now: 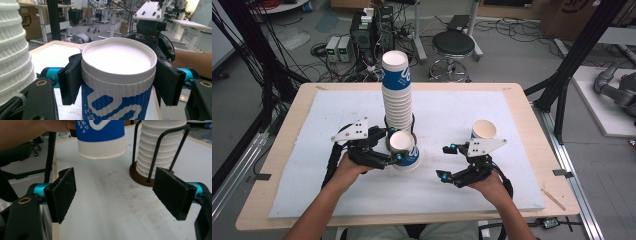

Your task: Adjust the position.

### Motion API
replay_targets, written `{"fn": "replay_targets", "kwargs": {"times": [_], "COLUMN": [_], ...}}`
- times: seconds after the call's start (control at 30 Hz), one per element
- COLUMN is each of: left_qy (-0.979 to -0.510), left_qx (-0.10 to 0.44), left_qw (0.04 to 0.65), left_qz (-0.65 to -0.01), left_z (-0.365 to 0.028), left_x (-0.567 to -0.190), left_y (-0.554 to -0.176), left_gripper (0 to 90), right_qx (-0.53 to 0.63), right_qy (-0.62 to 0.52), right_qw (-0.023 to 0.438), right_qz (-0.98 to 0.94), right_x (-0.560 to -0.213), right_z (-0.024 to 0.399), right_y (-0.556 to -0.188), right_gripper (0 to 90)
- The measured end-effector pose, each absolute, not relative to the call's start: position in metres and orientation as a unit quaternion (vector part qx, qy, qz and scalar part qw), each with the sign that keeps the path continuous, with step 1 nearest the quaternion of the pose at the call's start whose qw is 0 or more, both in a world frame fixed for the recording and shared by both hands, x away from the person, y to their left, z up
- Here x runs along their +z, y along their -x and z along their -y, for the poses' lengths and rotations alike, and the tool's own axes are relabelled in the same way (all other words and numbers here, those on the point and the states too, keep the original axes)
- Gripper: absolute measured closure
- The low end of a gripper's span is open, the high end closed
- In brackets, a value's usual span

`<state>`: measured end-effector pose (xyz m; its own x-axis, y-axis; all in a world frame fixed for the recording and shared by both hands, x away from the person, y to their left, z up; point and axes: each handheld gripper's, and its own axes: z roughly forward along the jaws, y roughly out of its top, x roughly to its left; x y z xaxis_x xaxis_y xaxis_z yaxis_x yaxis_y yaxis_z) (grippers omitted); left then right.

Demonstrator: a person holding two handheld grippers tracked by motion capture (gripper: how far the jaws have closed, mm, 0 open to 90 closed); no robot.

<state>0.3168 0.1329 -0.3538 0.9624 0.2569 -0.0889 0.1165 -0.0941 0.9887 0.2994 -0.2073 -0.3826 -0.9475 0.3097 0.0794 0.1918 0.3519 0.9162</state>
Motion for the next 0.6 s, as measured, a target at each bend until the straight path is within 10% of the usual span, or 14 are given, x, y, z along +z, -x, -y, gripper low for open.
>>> {"fn": "replay_targets", "kwargs": {"times": [0.6], "left_qy": [-0.745], "left_qx": [0.020], "left_qw": [0.660], "left_qz": [-0.094], "left_z": [-0.116], "left_x": [-0.358], "left_y": [-0.315], "left_gripper": [29.8], "right_qx": [0.560], "right_qy": [-0.122], "right_qw": [0.022], "right_qz": [-0.819], "right_x": [-0.381], "right_z": [0.181], "right_y": [-0.303], "right_gripper": [19.5]}}
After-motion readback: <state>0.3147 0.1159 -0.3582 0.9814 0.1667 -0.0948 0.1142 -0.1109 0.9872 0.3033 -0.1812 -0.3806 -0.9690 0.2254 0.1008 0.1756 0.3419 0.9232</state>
